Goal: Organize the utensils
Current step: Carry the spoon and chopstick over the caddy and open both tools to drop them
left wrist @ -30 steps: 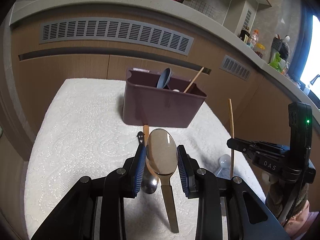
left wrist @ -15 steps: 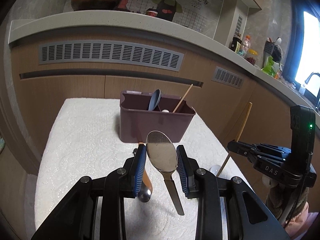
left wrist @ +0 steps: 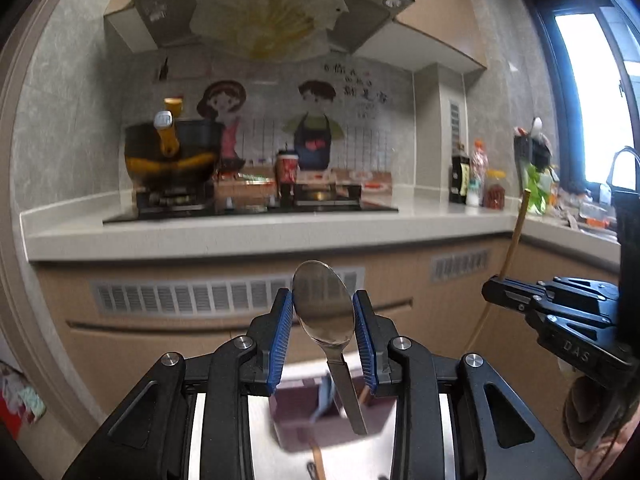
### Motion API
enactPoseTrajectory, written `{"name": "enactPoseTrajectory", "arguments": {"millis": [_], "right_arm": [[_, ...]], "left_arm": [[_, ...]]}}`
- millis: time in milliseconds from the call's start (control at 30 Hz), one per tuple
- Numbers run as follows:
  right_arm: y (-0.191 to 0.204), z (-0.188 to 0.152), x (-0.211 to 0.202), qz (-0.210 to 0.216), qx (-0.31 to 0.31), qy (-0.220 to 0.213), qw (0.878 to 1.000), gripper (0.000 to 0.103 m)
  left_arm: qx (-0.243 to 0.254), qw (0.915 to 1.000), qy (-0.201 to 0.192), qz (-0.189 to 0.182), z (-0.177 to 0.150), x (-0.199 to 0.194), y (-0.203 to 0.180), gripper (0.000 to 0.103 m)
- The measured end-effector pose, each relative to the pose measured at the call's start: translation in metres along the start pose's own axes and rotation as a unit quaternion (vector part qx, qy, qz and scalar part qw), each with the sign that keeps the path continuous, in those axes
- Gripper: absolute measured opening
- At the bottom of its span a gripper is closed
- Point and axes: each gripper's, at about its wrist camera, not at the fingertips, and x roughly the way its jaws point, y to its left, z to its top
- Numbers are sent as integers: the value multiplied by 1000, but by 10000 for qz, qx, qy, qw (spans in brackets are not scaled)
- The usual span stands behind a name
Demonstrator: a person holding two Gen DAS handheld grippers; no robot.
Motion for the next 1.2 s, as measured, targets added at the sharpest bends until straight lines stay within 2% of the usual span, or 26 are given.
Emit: {"name": "enactPoseTrajectory", "arguments": {"millis": [100,333,467,567,800,1000,1067,1133,1200], "right_arm": [[4,12,9,-32,-82,-90,9999,4],[9,11,52,-47,-125,33,9999,4],[9,-1,85,-99,-96,269,9995,4],[9,-12,107,-330,-112,342,9988,4],[3,-40,154,-459,64,840,9954,4],[-2,-67,176,-286,286,1307,9906,4],[-4,-77,180,-128,361,1455,9886,4],[-7,-86,184,-23,434,1605,9861,9],[-10,-93,186,-7,463,1713,9841,25]], "left_arm": [[10,9999,-49,100,5,17,8,32],[-123,9992,270,252,-15,72,31,32],[-281,9982,441,307,-28,96,42,32],[-313,9967,609,434,-40,115,48,32],[-369,9941,968,336,-64,146,50,32],[-392,9902,1321,220,-84,167,43,33],[-398,9863,1590,173,-94,178,41,42],[-360,9835,1766,145,-102,184,38,47],[-375,9822,1835,164,-109,184,37,47]]}}
